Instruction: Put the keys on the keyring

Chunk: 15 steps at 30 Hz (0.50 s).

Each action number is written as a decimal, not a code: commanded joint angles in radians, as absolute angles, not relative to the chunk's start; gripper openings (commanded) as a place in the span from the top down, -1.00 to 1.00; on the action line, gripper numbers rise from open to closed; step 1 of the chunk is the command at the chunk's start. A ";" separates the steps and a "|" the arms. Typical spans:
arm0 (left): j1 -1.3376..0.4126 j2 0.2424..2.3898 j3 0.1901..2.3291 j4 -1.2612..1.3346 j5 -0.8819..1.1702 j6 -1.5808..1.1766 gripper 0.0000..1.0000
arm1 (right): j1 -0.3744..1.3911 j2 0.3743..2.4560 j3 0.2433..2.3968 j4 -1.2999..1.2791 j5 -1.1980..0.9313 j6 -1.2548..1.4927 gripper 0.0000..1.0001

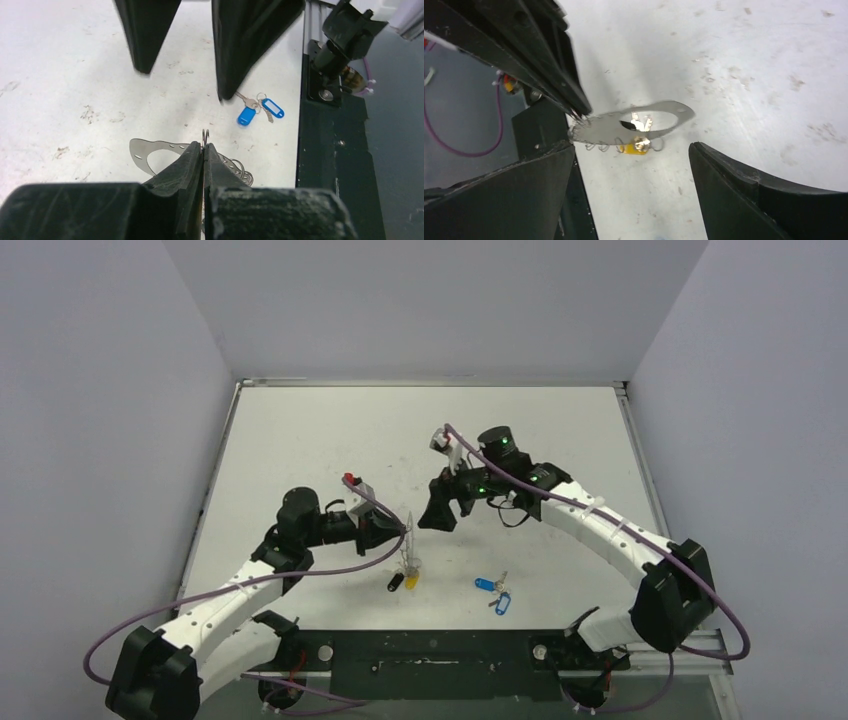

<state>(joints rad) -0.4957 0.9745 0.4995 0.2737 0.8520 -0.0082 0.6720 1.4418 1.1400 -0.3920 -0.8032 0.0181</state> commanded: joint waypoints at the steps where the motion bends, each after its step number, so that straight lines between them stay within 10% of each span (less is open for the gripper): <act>1: -0.505 0.902 0.376 0.600 0.705 -0.172 1.00 | 0.581 1.306 1.063 -0.180 -0.737 0.175 -0.80; 15: -0.508 0.828 0.290 0.666 0.660 -0.195 1.00 | 0.510 1.157 0.840 -0.566 -0.244 0.397 -0.75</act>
<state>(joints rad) -0.5034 0.8604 0.2867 0.6064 0.6804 -0.1898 0.5110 1.2011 0.8696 -0.3721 -0.4561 0.3126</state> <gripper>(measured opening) 0.009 0.895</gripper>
